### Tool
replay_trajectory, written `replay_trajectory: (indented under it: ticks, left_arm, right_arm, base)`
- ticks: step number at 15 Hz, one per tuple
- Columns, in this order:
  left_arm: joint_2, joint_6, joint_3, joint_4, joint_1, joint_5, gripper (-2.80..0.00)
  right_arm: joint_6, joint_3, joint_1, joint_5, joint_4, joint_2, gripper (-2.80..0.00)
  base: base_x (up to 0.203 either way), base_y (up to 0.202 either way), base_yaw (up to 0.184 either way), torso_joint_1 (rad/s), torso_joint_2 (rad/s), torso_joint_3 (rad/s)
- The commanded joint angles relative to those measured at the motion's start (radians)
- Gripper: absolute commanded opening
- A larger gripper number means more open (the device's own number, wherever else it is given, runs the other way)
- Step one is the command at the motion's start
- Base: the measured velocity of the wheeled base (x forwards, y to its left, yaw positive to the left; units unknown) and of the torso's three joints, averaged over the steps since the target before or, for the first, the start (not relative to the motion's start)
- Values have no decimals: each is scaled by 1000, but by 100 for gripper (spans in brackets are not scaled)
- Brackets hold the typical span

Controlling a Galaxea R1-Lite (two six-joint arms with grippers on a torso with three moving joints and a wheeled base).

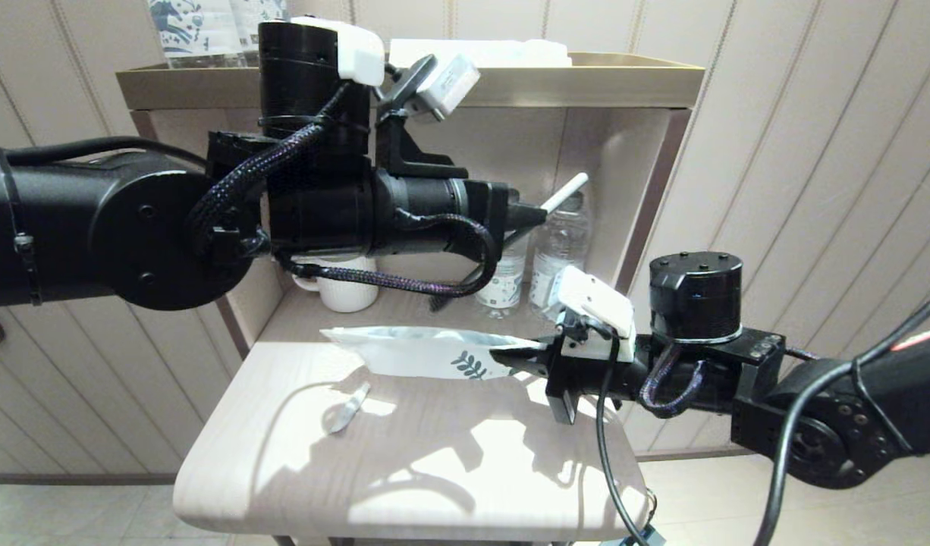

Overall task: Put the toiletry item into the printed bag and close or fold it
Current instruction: Place the toothbrush in the storage bag

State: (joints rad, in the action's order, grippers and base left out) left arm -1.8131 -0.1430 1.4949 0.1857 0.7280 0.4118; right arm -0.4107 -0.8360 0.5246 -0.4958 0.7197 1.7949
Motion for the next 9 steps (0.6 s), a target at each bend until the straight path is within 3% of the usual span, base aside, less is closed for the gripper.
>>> replay_trajectory:
  ticks: [1,6,9]
  left_arm:
    - [32,-25,-59,67,-1,14,-280]
    - [51,-107,-190,288,-50,74,-280]
    - [35,-119,-146,272,-55,91,-280]
  right_arm:
    - [19,-27,-10,-49,-48,3,-280]
    - [43,-67,-32,-132,-144,1,-280]
    - [35,-42,-31,-121,-112,-21,-280]
  base:
    - [0,0,0,0,0,0]
    - [0,0,0,0,0,0]
    - [0,0,0,0,0,0]
